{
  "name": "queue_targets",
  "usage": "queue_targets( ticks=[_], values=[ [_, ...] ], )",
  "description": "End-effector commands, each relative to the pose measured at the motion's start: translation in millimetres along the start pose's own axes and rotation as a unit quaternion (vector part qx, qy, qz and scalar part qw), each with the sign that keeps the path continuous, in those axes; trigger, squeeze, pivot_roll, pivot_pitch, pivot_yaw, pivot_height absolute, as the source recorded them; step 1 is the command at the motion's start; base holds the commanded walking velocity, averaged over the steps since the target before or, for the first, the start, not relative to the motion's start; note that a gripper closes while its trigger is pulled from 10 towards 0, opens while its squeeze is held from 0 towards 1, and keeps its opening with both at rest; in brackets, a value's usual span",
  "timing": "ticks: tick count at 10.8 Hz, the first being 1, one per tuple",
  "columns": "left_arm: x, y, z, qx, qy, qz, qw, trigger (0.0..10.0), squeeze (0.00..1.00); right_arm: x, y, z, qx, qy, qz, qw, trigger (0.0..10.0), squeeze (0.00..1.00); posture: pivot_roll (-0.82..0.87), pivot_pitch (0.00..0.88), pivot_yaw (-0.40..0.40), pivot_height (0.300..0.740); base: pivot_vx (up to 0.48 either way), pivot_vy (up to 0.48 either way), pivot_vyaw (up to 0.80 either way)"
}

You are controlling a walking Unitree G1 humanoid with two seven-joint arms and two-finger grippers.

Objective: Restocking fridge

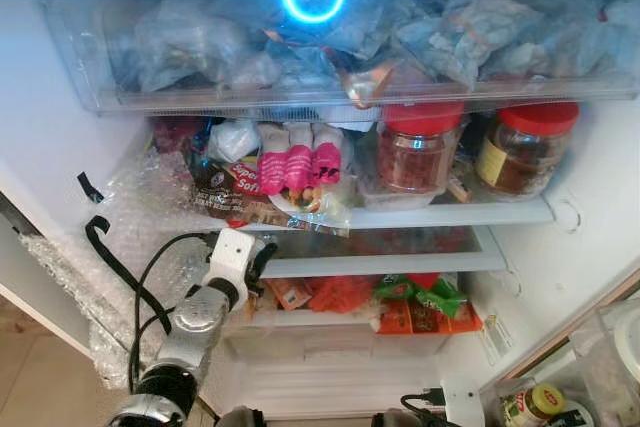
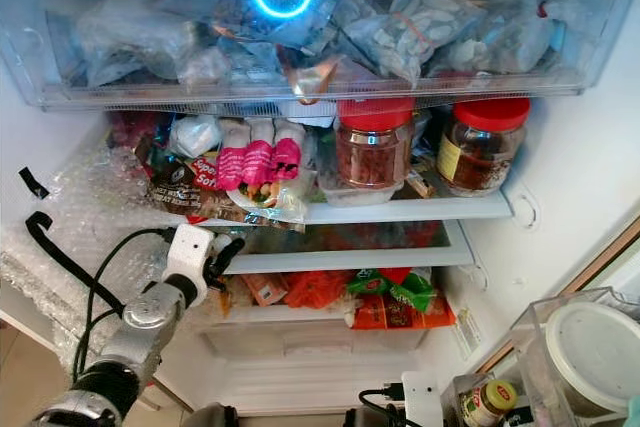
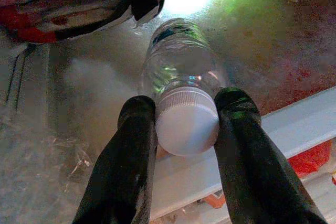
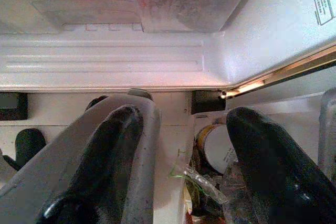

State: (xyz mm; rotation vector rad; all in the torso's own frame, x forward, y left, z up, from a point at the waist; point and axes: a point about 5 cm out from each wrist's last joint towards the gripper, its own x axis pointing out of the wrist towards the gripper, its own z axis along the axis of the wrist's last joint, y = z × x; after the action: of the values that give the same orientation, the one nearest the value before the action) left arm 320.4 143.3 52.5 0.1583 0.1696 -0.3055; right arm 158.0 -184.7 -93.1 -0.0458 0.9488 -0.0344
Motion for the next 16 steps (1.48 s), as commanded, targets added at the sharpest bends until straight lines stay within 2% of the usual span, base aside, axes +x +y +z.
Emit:
queue_targets(
  ticks=[1, 3, 6, 8, 12, 13, 16],
  values=[
    [-1.3, -2.3, -9.2, -0.006, 0.025, -0.002, 1.0, 10.0, 0.0, -2.7, 8.3, -14.7, 0.011, 0.028, 0.01, 0.999, 10.0, 0.0, -0.12, 0.032, 0.032, 0.651, 0.0, 0.0, 0.0],
    [0.3, -4.0, -9.0, -0.008, 0.022, 0.0, 1.0, 10.0, 1.0, -2.7, 8.3, -14.5, 0.011, 0.028, 0.008, 1.0, 10.0, 0.0, -0.12, 0.033, 0.032, 0.651, 0.0, 0.0, 0.0],
    [0.8, 2.0, -8.0, -0.013, 0.018, 0.012, 1.0, 10.0, 1.0, -2.4, 7.6, -13.7, 0.01, 0.028, 0.007, 1.0, 10.0, 0.0, -0.12, 0.036, 0.031, 0.651, 0.0, 0.0, 0.0],
    [1.8, 0.0, -4.9, -0.01, 0.003, 0.012, 1.0, 10.0, 1.0, -2.4, 7.5, -13.7, 0.01, 0.028, 0.006, 1.0, 10.0, 0.0, -0.12, 0.036, 0.031, 0.651, 0.0, 0.0, 0.0],
    [-1.5, -5.2, 11.6, 0.005, -0.066, -0.018, 0.998, 10.0, 1.0, -2.4, 7.2, -13.7, 0.01, 0.028, 0.004, 1.0, 10.0, 0.0, -0.12, 0.036, 0.03, 0.651, 0.0, 0.0, 0.0],
    [-9.3, -5.4, 12.9, 0.014, -0.087, -0.035, 0.995, 10.0, 0.0, -2.4, 7.3, -13.7, 0.01, 0.028, 0.005, 1.0, 10.0, 0.0, -0.12, 0.036, 0.031, 0.651, 0.0, 0.0, 0.0],
    [-29.6, -1.6, 5.5, 0.021, -0.093, -0.032, 0.995, 10.0, 0.0, -2.3, 6.2, -13.2, 0.008, 0.027, 0.006, 1.0, 10.0, 0.0, -0.11, 0.033, 0.029, 0.651, 0.0, 0.0, 0.0]
  ],
)
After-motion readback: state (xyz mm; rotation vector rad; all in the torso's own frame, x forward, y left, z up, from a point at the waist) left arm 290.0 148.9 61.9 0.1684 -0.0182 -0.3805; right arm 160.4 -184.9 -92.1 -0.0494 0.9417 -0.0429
